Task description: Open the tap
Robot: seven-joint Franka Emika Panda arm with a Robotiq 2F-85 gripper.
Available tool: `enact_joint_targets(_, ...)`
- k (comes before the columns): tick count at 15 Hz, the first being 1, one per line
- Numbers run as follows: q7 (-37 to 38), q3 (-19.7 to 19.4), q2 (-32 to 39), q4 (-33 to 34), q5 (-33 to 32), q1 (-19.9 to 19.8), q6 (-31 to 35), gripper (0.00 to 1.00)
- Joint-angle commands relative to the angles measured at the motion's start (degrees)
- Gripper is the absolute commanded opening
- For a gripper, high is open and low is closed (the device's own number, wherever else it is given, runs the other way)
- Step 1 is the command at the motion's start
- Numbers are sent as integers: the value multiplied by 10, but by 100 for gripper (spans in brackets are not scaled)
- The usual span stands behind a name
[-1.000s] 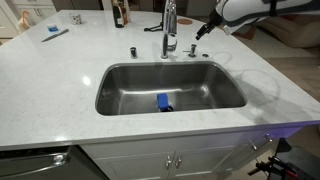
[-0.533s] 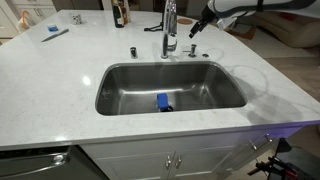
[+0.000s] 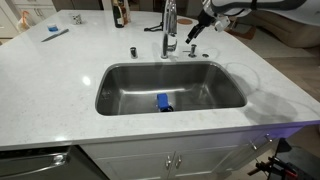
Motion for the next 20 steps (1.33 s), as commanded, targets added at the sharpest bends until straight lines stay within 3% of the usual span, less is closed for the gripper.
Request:
enact_joint_targets(1, -2, 0, 0, 2, 0, 0, -1, 100)
enact_joint_targets(11, 68, -44, 70, 29, -72, 50, 102, 100)
enact_joint_targets(16, 183, -94, 96, 32, -80, 77, 224, 100)
enact_joint_targets(20, 253, -143, 110, 38, -97, 100, 252, 100)
